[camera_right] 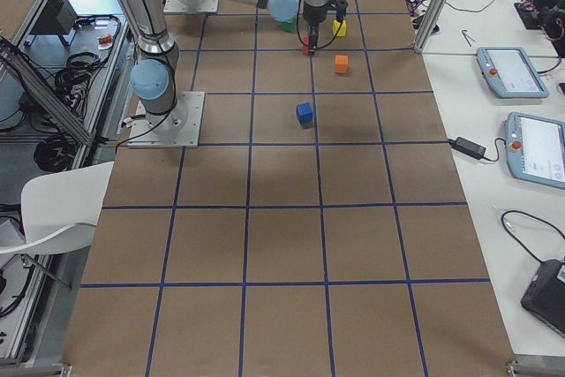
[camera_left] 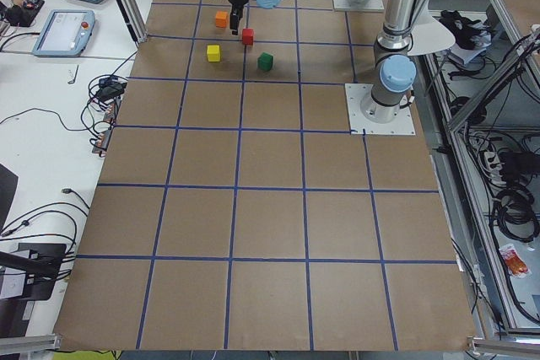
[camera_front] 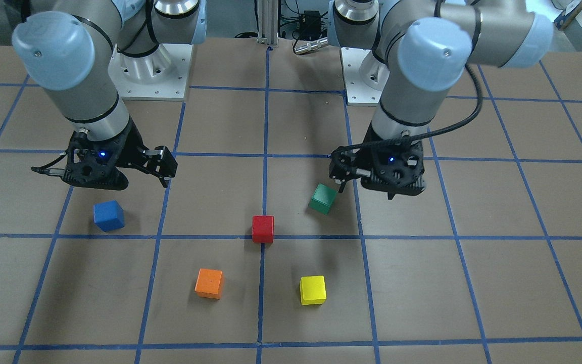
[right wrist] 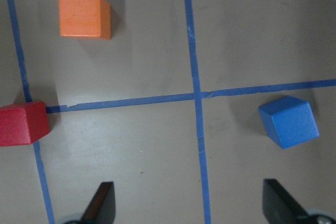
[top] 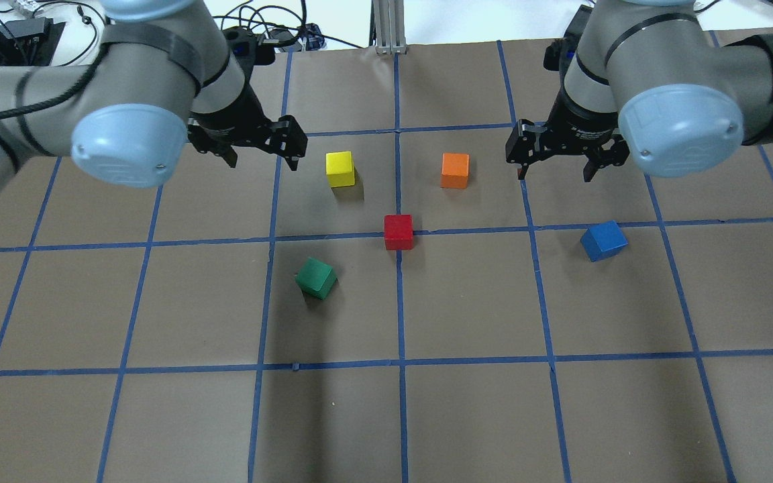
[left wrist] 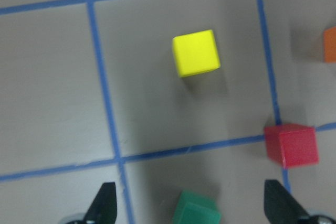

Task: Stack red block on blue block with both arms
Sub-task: 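Retract the left gripper while the right gripper reaches toward the red cube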

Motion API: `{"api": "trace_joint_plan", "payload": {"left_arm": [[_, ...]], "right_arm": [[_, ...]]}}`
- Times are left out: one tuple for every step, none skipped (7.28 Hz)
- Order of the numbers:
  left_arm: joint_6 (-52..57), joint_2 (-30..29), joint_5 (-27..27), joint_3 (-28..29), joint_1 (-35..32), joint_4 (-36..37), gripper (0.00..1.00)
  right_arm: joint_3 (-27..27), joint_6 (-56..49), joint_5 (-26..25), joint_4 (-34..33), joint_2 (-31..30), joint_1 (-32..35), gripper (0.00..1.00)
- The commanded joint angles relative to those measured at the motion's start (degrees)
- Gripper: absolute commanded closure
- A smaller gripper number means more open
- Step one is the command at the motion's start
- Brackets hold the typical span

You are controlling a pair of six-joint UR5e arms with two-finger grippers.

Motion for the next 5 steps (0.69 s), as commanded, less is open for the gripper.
{"api": "trace_joint_plan", "payload": {"left_arm": [[2.4, 9.0, 2.6, 0.0, 2.2, -11.8, 0.0], [2.3, 9.4, 2.6, 0.5, 3.5, -11.5, 0.0], [1.1, 9.1, 3.2, 1.9, 3.4, -11.5, 0.0], [0.5, 7.2, 3.7, 4.7, 3.5, -12.1, 0.0], [0.4, 5.9, 4.7, 7.5, 3.5, -14.2, 0.0]], "right_arm": [[-0.3, 10.0, -0.2, -5.8, 4.3, 7.4, 0.0], [-0.4, 11.5, -0.1, -8.3, 6.2, 9.3, 0.0], [-0.4, 17.9, 0.4, -10.0, 7.5, 10.9, 0.0], [-0.4, 20.6, 0.4, -12.5, 9.7, 12.5, 0.0], [-0.4, 21.0, -0.3, -13.5, 11.6, 14.6, 0.0]]}}
